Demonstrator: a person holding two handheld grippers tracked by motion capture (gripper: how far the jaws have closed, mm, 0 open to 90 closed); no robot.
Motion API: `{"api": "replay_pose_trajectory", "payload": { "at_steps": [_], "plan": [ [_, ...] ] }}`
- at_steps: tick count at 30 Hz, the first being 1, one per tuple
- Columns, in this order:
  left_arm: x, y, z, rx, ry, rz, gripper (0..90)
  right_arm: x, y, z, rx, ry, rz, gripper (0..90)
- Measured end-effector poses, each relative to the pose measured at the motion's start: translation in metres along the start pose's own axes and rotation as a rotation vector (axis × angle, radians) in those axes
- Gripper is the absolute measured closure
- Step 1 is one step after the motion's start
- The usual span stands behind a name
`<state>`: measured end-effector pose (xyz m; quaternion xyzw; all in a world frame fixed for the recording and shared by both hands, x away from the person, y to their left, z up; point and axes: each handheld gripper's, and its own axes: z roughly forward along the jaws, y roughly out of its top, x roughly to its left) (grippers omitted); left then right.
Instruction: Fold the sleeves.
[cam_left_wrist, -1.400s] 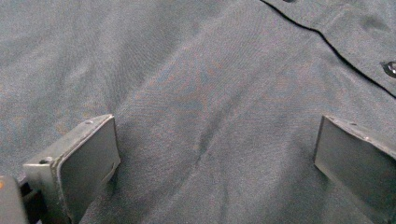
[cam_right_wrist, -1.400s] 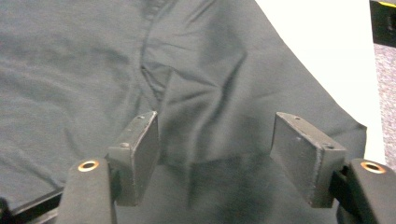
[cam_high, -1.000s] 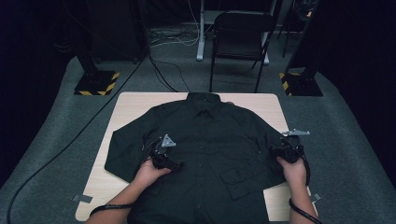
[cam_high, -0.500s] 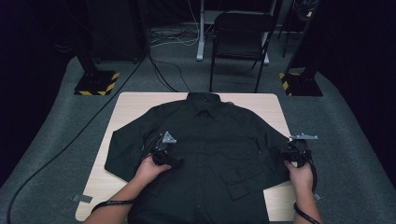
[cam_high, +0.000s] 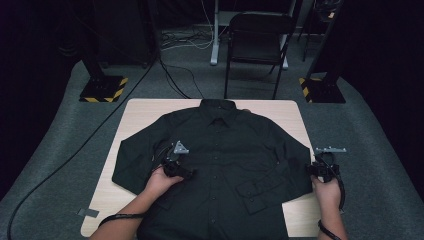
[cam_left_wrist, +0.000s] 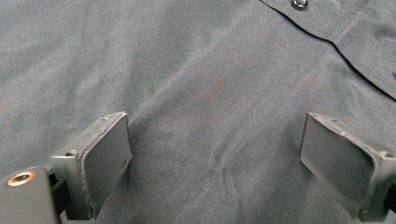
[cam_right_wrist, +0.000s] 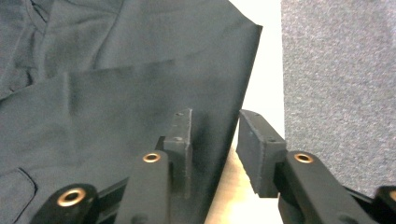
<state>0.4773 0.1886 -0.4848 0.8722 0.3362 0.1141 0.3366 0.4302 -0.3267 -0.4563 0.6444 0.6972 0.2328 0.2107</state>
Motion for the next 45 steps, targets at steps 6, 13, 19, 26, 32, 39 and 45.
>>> {"api": "replay_pose_trajectory", "payload": {
  "at_steps": [6, 13, 19, 26, 32, 39, 45],
  "plan": [
    [0.0, -0.002, 0.001, -0.017, -0.002, 0.002, 6.8, -0.003, -0.002, 0.002, 0.027, 0.017, 0.02, 68.7],
    [0.0, -0.004, 0.001, -0.03, -0.003, 0.006, 5.8, -0.003, -0.002, 0.001, 0.022, 0.045, 0.003, 83.0],
    [0.0, -0.004, 0.001, -0.033, -0.003, 0.007, 5.4, -0.003, -0.001, -0.003, 0.002, 0.051, -0.007, 88.3],
    [0.0, -0.004, 0.002, -0.034, -0.003, 0.008, 5.1, 0.0, 0.004, -0.012, -0.043, 0.055, -0.014, 89.4],
    [-0.001, -0.003, 0.002, -0.035, -0.003, 0.006, 4.8, 0.005, 0.009, -0.021, -0.088, 0.087, -0.025, 89.3],
    [-0.001, -0.003, 0.003, -0.035, -0.003, 0.004, 4.5, 0.012, 0.013, -0.026, -0.115, 0.103, -0.034, 89.4],
    [-0.001, -0.003, 0.003, -0.033, -0.003, 0.007, 4.1, 0.016, 0.016, -0.03, -0.143, 0.139, -0.031, 89.5]
  ]
}}
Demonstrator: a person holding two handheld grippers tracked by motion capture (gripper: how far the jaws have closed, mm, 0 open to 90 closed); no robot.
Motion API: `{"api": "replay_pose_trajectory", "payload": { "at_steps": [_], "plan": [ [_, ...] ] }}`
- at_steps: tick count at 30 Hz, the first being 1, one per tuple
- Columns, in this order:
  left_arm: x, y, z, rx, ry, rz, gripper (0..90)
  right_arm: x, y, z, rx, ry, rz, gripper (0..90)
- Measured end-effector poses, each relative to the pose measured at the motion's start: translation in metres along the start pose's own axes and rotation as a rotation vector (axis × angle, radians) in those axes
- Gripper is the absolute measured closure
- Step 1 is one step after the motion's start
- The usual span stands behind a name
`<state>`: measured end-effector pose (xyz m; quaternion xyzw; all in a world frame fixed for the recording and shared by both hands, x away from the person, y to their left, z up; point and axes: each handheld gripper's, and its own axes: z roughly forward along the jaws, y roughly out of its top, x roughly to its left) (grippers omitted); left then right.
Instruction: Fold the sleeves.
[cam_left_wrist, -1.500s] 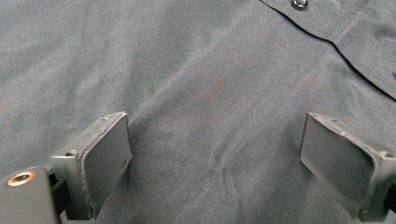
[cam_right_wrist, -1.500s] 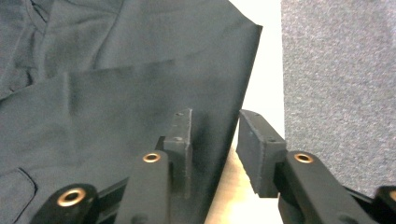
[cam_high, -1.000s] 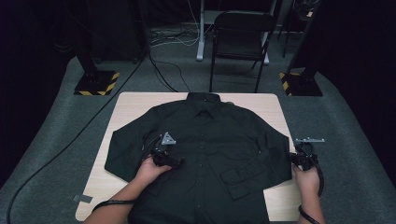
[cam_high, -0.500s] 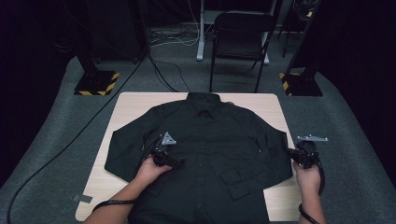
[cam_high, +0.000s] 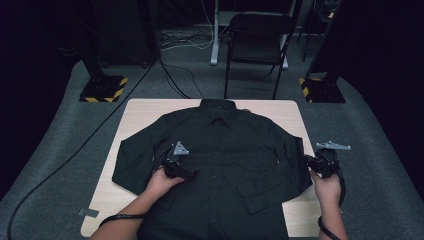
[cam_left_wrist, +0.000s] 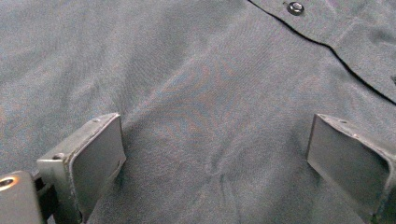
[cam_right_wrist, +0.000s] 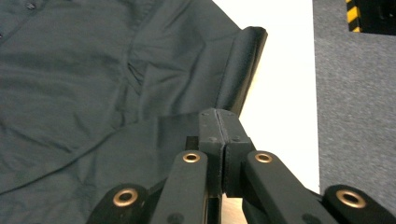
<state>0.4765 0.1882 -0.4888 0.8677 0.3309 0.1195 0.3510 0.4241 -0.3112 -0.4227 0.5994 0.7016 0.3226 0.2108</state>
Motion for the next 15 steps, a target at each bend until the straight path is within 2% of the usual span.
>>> {"api": "replay_pose_trajectory", "payload": {
  "at_steps": [15],
  "plan": [
    [0.0, 0.0, 0.0, 0.0, 0.0, 0.0, 3.8, 0.031, 0.02, -0.007, -0.056, 0.089, -0.056, 89.5]
  ]
}}
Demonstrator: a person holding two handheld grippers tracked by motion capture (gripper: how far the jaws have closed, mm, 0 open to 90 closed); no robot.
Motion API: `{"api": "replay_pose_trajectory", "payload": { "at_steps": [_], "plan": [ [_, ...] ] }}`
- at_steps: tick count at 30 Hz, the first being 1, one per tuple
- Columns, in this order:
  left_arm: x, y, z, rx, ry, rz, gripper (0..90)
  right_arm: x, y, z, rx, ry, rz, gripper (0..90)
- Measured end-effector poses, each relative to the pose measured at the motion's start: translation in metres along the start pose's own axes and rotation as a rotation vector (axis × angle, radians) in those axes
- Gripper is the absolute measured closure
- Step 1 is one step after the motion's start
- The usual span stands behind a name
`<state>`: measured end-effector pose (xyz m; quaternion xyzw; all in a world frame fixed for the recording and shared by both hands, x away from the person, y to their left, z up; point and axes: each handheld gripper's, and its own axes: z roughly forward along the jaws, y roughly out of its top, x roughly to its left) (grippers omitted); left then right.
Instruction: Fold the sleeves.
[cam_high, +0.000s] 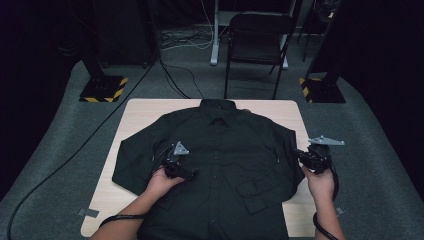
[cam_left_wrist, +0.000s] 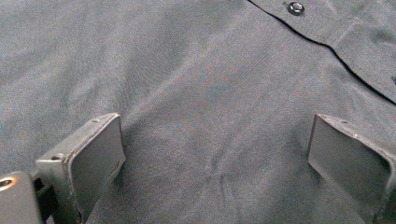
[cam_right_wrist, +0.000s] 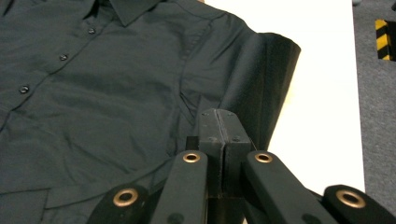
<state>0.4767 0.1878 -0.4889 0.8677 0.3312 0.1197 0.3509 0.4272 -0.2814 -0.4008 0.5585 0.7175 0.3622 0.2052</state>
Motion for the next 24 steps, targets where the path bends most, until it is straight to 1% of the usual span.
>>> {"api": "replay_pose_trajectory", "payload": {
  "at_steps": [6, 11, 12, 14, 15, 22, 24],
  "plan": [
    [0.0, 0.0, 0.0, 0.0, 0.0, 0.0, 3.8, 0.007, 0.008, -0.001, -0.015, 0.019, -0.009, 89.5],
    [0.0, 0.0, 0.0, 0.0, 0.0, 0.0, 3.8, 0.012, 0.013, -0.001, -0.018, 0.025, -0.025, 89.5],
    [0.0, 0.0, 0.0, 0.0, 0.0, 0.0, 3.8, 0.015, 0.016, -0.001, -0.024, 0.038, -0.023, 89.5],
    [0.0, 0.0, 0.0, 0.0, 0.0, 0.0, 3.8, 0.017, 0.018, -0.001, -0.024, 0.042, -0.027, 89.5],
    [0.0, 0.0, 0.0, 0.0, 0.0, 0.0, 3.8, 0.021, 0.021, 0.0, -0.026, 0.049, -0.04, 89.5],
    [0.0, 0.0, 0.0, 0.0, 0.0, 0.0, 3.8, 0.038, 0.031, 0.003, -0.044, 0.094, -0.06, 89.5],
    [0.0, 0.0, 0.0, 0.001, 0.0, 0.0, 3.8, 0.043, 0.033, 0.005, -0.046, 0.103, -0.072, 89.5]
  ]
}}
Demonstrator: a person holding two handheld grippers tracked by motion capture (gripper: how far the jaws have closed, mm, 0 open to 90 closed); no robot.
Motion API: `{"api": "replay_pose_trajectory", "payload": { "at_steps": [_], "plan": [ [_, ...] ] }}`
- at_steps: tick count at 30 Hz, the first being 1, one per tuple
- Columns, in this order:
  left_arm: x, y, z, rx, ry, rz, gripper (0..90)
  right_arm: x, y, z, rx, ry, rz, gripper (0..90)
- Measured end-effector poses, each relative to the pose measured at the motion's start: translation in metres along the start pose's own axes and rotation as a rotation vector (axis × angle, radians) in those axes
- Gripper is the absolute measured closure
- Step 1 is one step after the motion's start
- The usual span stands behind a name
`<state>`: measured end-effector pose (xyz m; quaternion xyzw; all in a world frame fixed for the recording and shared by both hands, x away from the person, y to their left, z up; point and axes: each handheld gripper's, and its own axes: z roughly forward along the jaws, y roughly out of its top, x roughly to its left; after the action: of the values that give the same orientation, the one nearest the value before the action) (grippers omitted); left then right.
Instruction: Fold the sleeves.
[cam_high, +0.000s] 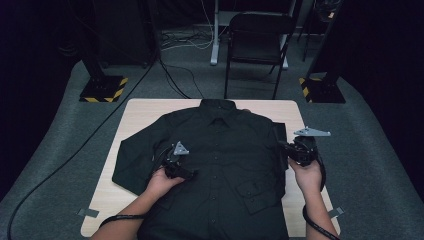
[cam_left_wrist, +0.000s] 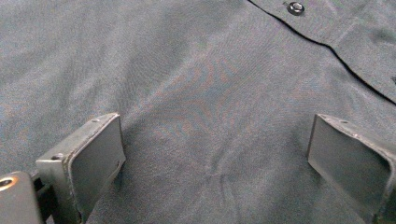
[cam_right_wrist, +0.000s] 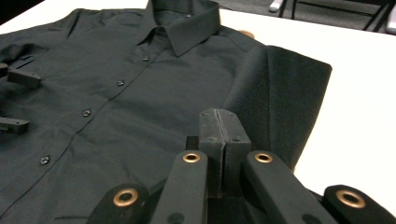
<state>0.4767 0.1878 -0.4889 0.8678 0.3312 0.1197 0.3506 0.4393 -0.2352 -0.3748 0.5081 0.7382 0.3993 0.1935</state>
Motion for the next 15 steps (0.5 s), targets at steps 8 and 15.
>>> {"api": "replay_pose_trajectory", "payload": {
  "at_steps": [8, 15],
  "plan": [
    [0.0, 0.0, 0.0, 0.0, 0.0, 0.0, 3.8, 0.017, 0.003, 0.01, 0.013, 0.031, -0.033, 89.5],
    [0.0, 0.0, 0.0, 0.0, 0.0, 0.0, 3.6, 0.032, 0.005, 0.021, 0.023, 0.072, -0.051, 89.5]
  ]
}}
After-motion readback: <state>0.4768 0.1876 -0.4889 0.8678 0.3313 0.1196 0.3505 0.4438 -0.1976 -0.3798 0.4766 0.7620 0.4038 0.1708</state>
